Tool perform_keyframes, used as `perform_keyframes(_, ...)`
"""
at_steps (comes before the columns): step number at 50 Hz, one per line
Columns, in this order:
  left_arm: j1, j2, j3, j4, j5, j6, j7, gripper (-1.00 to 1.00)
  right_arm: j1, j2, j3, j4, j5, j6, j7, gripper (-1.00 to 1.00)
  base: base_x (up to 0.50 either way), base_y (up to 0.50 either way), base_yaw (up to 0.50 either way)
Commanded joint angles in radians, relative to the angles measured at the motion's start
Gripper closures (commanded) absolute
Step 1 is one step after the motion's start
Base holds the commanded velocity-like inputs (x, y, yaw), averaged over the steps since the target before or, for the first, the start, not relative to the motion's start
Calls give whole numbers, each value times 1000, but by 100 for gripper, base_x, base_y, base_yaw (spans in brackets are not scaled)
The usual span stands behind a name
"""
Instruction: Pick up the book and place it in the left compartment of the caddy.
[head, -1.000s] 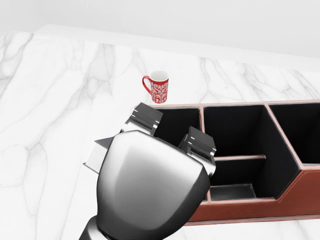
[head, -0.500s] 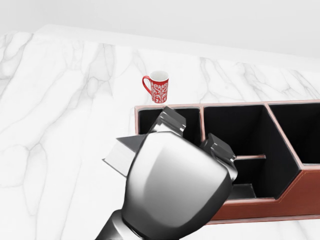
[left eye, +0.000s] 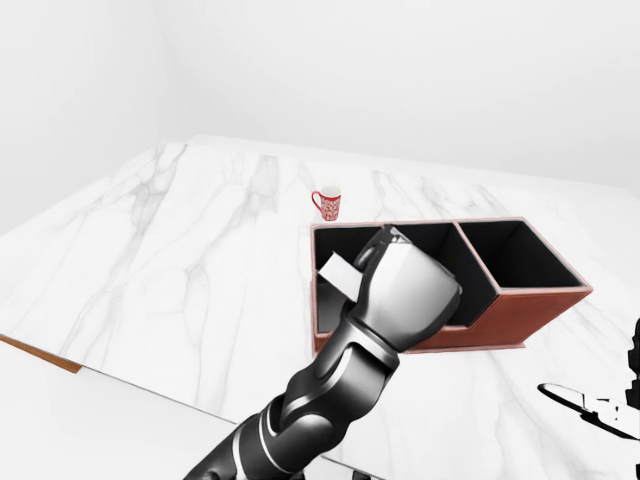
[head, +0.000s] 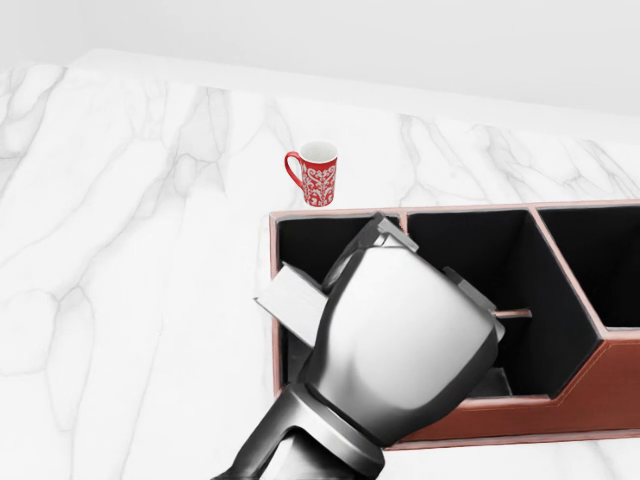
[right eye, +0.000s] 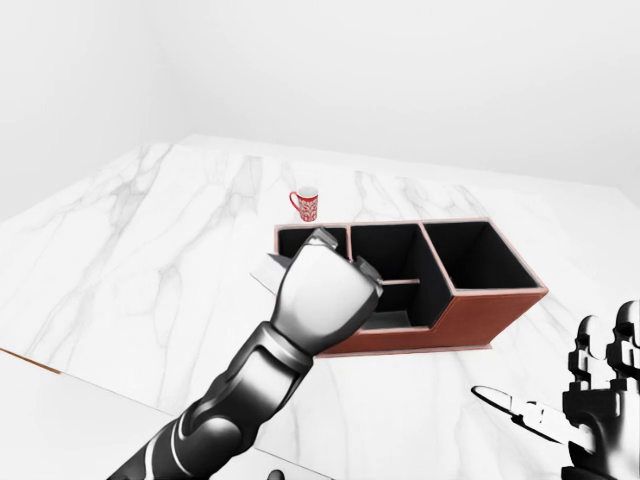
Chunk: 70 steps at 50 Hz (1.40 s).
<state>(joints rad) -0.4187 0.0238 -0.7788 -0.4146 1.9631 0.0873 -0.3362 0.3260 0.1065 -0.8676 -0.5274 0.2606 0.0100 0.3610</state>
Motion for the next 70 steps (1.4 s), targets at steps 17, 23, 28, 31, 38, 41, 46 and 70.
perform_keyframes(17,-26,-117,144,203,9,0,100,100,1,3,3,-5,-5,8,0,-100,0,0,0)
perform_keyframes(23,-49,-137,185,224,9,0,102,100,-2,-1,5,5,-8,8,-2,-100,0,0,0)
perform_keyframes(28,-54,-158,213,260,9,0,109,100,2,0,3,-6,-5,19,-4,-100,0,0,0)
perform_keyframes(31,-57,-159,210,296,9,0,118,100,3,3,1,-10,-5,21,-2,-100,0,0,0)
perform_keyframes(38,-46,-189,242,391,9,0,175,100,-1,2,5,5,-11,7,-1,-100,0,0,0)
perform_keyframes(41,-47,-200,252,421,9,0,186,100,4,2,3,-7,-7,16,-1,-100,0,0,0)
perform_keyframes(46,-50,-203,246,476,9,0,209,100,-2,1,5,11,-13,1,1,-100,0,0,0)
perform_keyframes(70,-106,-261,328,726,9,0,339,100,1,-1,8,-1,-17,15,-2,-100,0,0,0)
